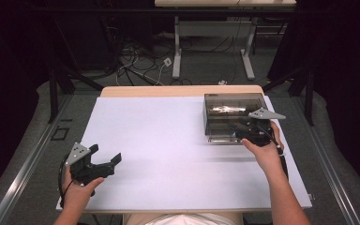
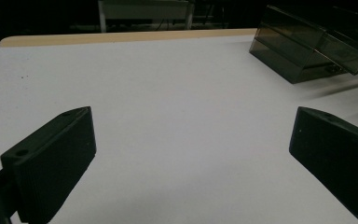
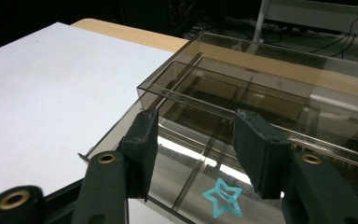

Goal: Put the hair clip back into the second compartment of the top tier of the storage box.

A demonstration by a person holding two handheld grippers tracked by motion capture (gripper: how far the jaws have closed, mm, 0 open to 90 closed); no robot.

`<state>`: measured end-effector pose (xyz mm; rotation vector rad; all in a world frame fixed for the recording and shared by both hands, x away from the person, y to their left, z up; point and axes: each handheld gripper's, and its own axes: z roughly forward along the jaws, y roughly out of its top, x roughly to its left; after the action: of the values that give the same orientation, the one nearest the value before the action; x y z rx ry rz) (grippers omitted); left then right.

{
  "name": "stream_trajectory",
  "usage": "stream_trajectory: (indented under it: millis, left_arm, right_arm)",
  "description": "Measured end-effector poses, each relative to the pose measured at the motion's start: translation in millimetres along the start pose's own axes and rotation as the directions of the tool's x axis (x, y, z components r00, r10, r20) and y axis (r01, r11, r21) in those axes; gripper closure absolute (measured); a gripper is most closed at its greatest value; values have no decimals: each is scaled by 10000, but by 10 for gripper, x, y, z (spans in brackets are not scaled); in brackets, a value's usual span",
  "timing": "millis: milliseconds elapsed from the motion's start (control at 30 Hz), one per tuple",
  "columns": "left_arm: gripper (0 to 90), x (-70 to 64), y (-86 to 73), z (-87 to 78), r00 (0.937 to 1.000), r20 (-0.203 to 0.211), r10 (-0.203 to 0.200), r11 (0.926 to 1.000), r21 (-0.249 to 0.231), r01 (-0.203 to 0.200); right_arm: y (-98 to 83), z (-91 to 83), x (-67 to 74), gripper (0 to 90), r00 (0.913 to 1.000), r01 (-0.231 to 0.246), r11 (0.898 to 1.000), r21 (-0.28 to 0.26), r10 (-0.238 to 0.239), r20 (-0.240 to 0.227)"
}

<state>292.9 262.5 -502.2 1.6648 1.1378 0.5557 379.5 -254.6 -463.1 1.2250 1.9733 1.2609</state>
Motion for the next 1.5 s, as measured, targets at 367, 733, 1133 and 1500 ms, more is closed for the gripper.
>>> stream_trajectory:
  millis: [367,733,1133,1500]
  left_arm:
    - [2,1,-2,1,10000,-28,-39,10000,37,39]
    - [2,-3,-3,2,10000,-61,-53,10000,42,53]
    - [2,-20,-8,14,10000,18,64,9999,114,-64]
    - [2,-33,-10,21,10000,32,-2,9999,140,1]
  right_arm:
    - [32,-6,84,451,9967,270,9996,-11,-270,-766]
    - [25,-17,186,456,9880,881,9959,203,-848,-1291]
    - [-72,-141,370,440,9756,1464,9878,529,-1353,-1727]
    - [-196,-328,444,373,9772,1473,9878,506,-1374,-1618]
